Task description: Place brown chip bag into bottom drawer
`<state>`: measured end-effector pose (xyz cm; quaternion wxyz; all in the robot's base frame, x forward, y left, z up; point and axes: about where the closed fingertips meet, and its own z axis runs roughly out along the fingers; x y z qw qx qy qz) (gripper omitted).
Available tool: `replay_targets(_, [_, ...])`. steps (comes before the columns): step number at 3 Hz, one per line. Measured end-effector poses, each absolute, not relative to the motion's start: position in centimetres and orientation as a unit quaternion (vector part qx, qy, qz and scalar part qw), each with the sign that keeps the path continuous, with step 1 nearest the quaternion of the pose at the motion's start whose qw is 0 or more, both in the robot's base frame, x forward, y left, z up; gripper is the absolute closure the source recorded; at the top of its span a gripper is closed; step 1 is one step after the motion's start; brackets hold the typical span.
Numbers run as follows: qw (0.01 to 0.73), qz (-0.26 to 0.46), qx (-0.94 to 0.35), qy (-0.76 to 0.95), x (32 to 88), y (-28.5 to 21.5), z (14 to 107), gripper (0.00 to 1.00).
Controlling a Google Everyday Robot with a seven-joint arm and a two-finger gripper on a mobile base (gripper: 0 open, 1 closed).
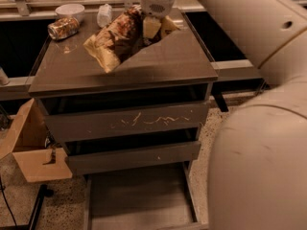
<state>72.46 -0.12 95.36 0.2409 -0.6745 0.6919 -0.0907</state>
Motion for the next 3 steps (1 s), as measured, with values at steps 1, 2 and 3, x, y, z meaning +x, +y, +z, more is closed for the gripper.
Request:
replay_targets(1, [0.226,-0.071,-0.659,0.714,68.3,-1.3,95.4,1.00])
replay_targets(2, [0.226,-0.071,-0.660,0.713,68.3,-1.3,95.4,1.00])
replay_targets(3, [0.213,-0.058,-0.671,0.708,65.5,-0.8,95.8,1.00])
